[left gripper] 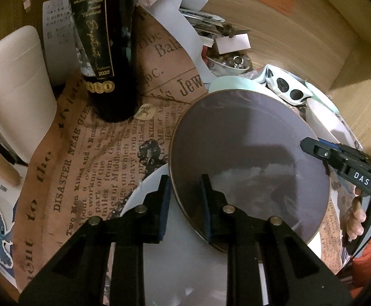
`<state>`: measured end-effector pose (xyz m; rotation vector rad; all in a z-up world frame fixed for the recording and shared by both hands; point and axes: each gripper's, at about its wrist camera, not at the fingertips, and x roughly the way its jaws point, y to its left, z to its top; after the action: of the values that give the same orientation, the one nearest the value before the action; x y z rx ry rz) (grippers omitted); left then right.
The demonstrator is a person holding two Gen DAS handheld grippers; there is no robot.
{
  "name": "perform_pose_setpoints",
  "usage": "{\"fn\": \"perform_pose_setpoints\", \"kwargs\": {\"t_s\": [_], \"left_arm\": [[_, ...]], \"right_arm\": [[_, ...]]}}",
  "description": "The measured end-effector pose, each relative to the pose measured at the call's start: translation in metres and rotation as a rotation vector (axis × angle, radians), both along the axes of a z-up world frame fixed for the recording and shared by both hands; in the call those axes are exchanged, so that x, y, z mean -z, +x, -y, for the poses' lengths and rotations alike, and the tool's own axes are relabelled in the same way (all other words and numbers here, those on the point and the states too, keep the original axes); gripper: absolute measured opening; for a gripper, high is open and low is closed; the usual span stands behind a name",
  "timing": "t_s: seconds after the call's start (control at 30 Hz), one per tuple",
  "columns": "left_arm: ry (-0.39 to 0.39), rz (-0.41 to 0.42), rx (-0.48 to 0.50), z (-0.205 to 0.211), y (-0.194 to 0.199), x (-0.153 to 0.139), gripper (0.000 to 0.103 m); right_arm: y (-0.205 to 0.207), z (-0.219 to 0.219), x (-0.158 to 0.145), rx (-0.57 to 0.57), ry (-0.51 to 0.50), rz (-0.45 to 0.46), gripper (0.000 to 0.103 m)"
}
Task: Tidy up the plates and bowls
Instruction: 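Lift the dark purple plate off the white plate with both tools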
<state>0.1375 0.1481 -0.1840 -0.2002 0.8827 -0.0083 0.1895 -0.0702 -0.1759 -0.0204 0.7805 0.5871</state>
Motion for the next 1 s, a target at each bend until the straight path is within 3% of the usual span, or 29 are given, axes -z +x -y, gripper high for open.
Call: {"fn": "perform_pose_setpoints", "kwargs": {"t_s": [0.37, 1.0], "left_arm": [[-0.032, 0.009, -0.033, 0.002, -0.005, -0.003, 0.022], [0.008, 0.113, -0.026, 0.032, -0.031, -0.032, 0.022]], "right_arm": [[-0.005, 0.001, -0.004, 0.011, -0.004, 0.017, 0.018], [-0.030, 0.027, -0.017, 0.065, 0.036, 0.042, 0.019]]}}
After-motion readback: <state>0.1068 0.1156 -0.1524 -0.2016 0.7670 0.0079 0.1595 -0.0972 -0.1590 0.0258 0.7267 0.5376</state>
